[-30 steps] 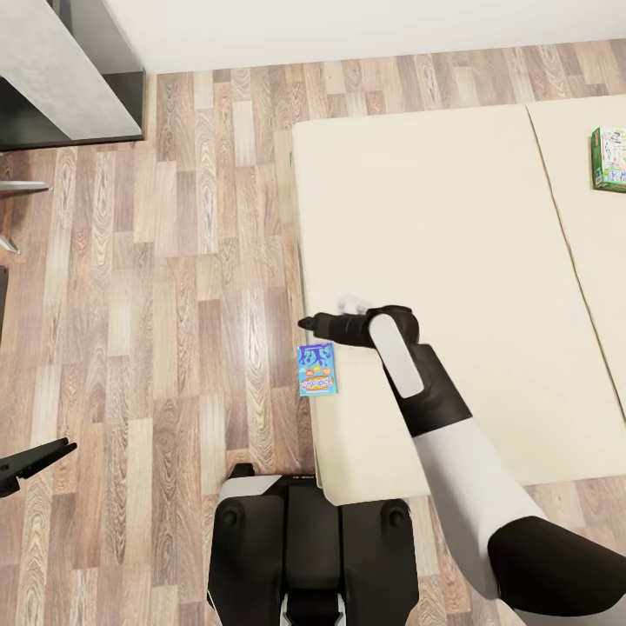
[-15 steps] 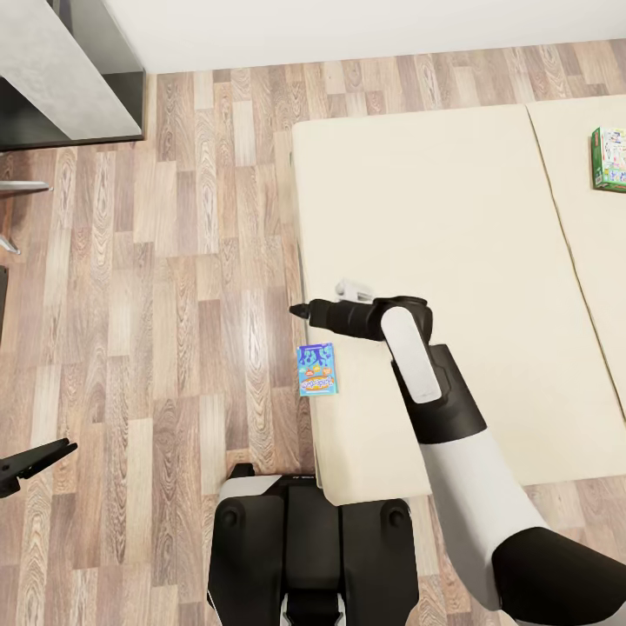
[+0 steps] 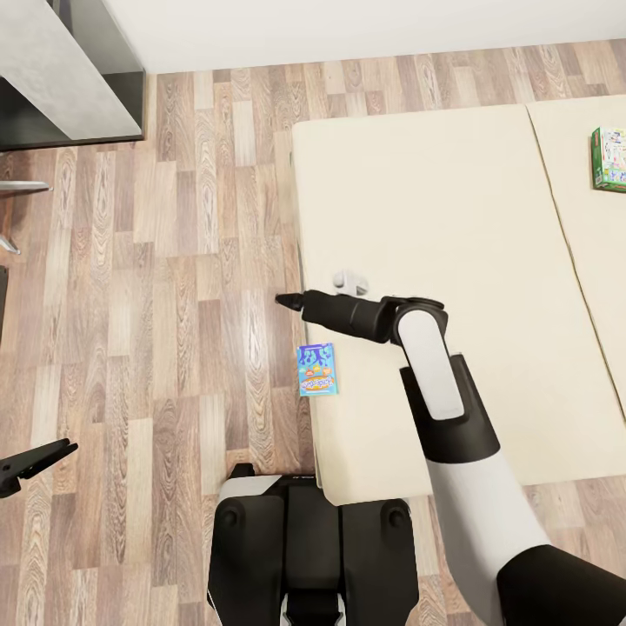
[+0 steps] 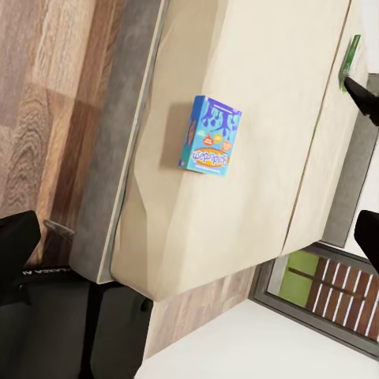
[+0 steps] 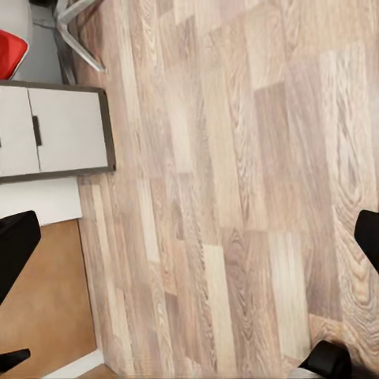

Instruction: Put all the toys in the child's room - the three board games (two on the bed and one on the table), the two jigsaw puzzles on the table, and the tennis ball on the table - inside the toy box on the table in the child's room.

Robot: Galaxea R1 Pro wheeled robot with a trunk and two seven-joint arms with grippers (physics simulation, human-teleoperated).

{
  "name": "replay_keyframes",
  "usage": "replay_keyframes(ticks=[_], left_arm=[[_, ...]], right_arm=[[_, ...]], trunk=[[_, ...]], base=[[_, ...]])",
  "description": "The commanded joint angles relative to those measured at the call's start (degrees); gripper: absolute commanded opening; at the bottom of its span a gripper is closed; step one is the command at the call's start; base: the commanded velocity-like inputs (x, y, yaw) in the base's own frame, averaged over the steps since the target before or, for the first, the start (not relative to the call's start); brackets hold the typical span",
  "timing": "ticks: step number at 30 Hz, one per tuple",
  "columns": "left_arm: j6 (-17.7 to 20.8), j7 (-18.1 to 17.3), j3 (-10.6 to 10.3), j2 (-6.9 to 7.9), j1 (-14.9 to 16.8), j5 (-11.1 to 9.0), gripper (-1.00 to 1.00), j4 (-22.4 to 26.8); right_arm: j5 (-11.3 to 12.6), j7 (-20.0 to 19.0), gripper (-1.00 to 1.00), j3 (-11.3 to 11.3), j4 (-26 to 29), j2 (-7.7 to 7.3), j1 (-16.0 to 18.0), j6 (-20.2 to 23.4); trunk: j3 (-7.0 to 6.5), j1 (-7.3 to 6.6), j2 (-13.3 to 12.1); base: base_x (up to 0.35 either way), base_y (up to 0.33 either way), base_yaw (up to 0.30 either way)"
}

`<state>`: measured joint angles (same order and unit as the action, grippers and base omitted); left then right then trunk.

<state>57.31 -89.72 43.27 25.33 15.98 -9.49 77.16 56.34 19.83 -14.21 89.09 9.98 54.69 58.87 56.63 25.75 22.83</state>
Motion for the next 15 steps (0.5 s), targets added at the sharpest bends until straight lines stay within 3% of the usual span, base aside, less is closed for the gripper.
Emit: replay_keyframes(ticks=[1,15], left_arm=[[0.6,-0.3,0.0,-0.01,0.0,0.1,1.0,0.0],[0.5,-0.3,0.0,-0.29,0.0,0.2,1.0,0.0]], right_arm=[[0.7,0.6,1.0,0.0,0.2,0.02,-0.3,0.1],[1.4,0.2,1.0,-0.1,0.7,0.02,-4.1,-0.2]], trunk=[[0.06,0.04,0.1],[-0.56,0.04,0.1]], base=[[0.0,0.0,0.0],[0.0,0.0,0.0]])
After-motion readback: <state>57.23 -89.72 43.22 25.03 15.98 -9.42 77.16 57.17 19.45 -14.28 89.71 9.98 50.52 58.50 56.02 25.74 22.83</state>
